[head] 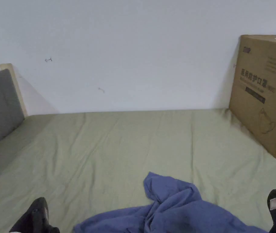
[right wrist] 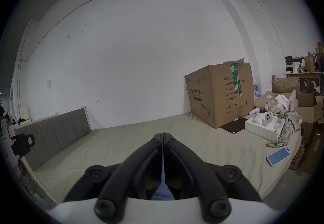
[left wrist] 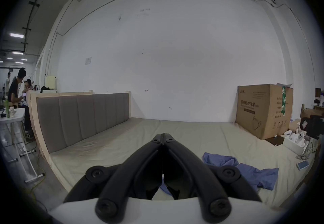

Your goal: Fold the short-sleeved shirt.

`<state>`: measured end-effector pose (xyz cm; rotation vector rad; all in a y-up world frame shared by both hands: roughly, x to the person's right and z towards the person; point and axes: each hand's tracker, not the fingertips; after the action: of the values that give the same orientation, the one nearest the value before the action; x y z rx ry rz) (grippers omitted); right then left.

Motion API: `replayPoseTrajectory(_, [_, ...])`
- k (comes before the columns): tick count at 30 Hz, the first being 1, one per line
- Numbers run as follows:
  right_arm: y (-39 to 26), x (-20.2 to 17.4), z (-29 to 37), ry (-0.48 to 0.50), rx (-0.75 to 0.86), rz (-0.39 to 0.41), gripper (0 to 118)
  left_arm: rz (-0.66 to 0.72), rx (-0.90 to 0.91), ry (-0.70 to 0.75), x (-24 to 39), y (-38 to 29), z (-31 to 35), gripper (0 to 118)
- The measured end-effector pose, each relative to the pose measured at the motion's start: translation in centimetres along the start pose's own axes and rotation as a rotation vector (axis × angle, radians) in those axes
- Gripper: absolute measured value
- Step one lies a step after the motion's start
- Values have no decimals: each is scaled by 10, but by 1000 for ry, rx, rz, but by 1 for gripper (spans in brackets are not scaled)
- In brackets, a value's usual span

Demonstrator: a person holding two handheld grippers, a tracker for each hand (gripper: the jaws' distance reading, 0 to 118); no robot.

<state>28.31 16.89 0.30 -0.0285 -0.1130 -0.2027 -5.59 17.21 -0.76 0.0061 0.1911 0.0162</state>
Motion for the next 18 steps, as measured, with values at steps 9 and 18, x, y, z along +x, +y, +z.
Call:
replayPoseTrajectory(9, [-4, 1, -15, 57, -141, -10, 0, 123, -788, -255, -33, -51, -170, 1])
replayPoseTrajectory(18, [-29, -12, -43, 118, -238, 78, 0, 30, -977, -112, -22, -175, -287, 106])
